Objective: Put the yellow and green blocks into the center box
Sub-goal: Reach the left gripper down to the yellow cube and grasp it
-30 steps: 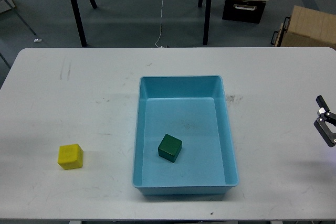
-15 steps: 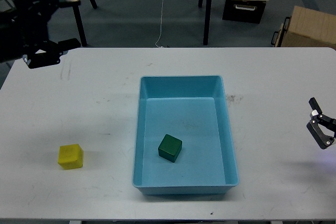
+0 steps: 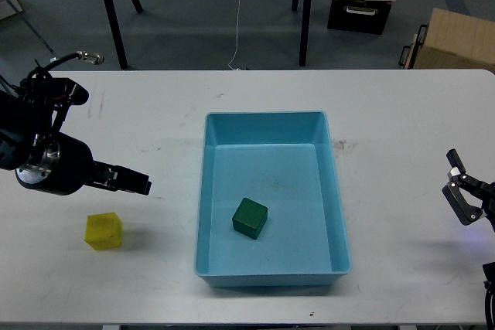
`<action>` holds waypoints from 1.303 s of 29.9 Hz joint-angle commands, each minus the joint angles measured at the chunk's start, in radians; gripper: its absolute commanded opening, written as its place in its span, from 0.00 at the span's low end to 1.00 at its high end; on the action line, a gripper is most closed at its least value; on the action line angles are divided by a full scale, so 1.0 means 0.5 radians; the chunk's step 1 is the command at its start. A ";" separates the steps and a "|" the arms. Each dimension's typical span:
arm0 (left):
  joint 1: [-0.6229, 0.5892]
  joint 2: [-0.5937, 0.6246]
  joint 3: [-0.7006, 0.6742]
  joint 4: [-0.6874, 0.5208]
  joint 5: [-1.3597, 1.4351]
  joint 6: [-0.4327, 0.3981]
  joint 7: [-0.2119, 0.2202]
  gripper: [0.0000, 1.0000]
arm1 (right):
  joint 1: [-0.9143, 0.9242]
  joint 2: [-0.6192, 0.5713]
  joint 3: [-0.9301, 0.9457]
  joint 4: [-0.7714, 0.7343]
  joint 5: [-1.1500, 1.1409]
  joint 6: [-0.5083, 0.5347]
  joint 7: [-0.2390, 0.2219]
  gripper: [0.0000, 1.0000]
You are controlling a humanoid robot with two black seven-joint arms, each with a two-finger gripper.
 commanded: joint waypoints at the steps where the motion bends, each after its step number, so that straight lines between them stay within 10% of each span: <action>1: 0.076 -0.043 0.083 0.101 0.062 0.000 -0.002 1.00 | -0.002 0.001 0.005 -0.048 0.000 0.006 -0.003 1.00; 12: 0.410 -0.157 -0.051 0.479 0.065 0.000 -0.014 1.00 | -0.002 -0.008 -0.011 -0.095 -0.003 0.008 -0.006 1.00; 39: 0.843 -0.144 -0.303 0.510 0.089 0.000 0.004 1.00 | -0.026 -0.023 -0.115 -0.107 -0.080 0.008 -0.006 1.00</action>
